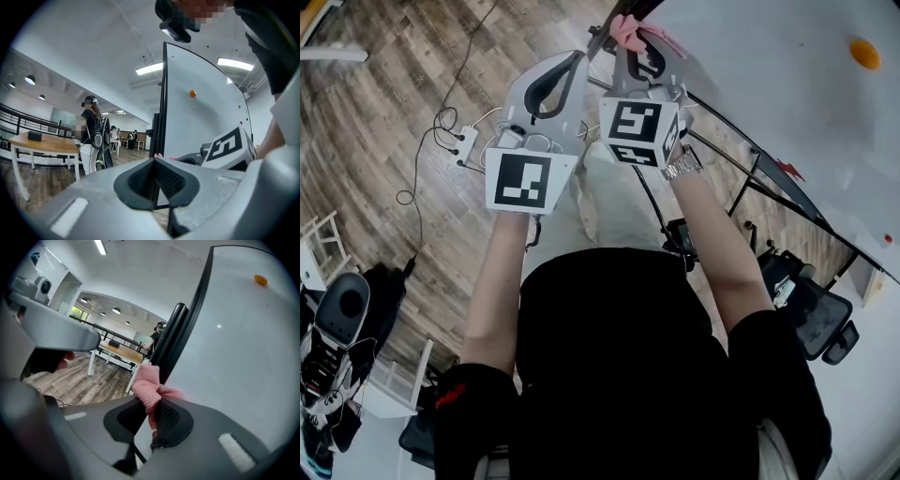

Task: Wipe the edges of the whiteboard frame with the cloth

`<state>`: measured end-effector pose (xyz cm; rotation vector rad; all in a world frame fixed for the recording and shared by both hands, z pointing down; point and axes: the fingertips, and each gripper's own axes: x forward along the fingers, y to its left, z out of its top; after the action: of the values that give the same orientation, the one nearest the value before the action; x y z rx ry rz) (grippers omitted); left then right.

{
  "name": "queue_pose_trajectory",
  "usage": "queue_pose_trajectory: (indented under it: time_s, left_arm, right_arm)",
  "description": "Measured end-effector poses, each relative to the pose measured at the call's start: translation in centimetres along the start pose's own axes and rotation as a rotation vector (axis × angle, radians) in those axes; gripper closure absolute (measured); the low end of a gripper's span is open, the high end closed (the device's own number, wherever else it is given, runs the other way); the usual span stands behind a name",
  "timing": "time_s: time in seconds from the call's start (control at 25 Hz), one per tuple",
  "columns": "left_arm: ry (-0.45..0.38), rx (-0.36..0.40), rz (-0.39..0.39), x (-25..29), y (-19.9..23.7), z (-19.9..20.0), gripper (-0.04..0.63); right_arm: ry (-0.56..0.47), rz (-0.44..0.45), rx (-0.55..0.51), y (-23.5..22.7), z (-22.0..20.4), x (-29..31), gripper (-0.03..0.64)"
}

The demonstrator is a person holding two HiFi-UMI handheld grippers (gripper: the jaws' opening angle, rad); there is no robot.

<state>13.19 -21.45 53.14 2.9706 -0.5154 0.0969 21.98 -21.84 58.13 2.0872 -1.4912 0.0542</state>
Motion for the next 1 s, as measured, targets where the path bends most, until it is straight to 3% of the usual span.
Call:
queue_pose_trajectory:
  time_s: [1.0]
  left_arm:
    - [0.044,-0.024,0.014,0.3,0.2,-3.5,0.594]
  right_arm:
    - [0.054,0.026,0.016,1.8,-4.0,1.8,0.588]
